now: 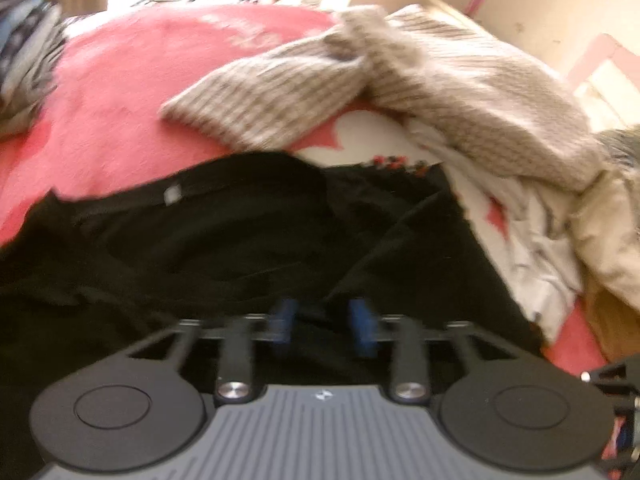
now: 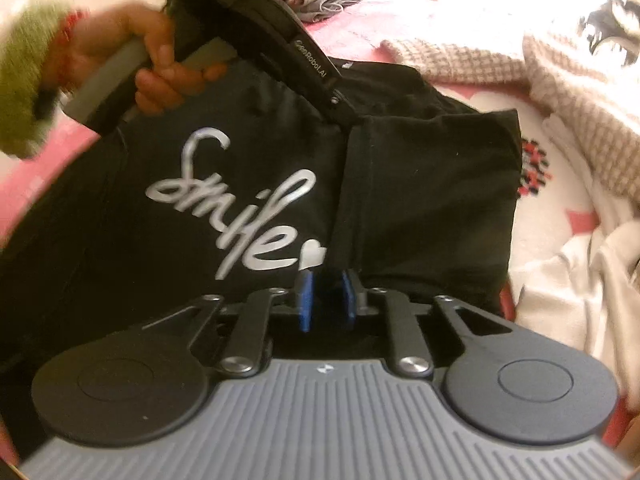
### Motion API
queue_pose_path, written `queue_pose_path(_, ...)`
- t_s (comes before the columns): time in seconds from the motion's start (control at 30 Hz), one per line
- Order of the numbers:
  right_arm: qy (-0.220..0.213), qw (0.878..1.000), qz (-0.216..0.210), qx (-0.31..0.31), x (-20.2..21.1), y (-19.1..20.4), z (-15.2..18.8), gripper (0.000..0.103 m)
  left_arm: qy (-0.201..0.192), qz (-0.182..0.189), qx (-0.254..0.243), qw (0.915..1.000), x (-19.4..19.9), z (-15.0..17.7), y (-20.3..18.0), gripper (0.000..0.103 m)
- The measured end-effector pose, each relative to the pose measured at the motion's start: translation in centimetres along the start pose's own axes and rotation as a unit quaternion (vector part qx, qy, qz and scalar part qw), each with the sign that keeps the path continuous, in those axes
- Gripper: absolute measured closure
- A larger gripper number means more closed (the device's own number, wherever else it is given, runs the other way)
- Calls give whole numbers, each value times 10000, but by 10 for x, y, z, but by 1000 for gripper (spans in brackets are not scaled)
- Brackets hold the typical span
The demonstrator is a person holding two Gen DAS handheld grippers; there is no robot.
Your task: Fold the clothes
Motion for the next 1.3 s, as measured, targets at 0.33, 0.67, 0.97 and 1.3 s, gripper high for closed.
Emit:
queue_pose_path(0.33, -931, 9663, 8, -2402, 54, -92, 3, 74, -403, 452, -418, 9973, -28, -56, -64, 46)
queue_pose_path(0.67, -927, 9490, -282, -2999, 32, -110, 26, 76, 581, 508, 82, 9970, -96, -86, -85, 90)
queue_pose_path(0.97, -1043, 9463, -461, -3026, 29, -114, 34, 97, 636, 1205, 1239, 9829, -102, -85, -69, 98)
queue_pose_path(1.3, -1091, 9501, -290, -2908, 26, -112, 41, 99, 318, 1475, 1949, 9692, -125, -71, -55, 95)
Point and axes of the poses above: each gripper's, at about its wrist camera, not at the fingertips, and x roughly against the way its jaws point, y to its left, z to its underside, the point moved 6 cm from there along -x, roughly the way its jaws point, and after that the axes turned 6 degrees about -z, right-handed, at the moved point
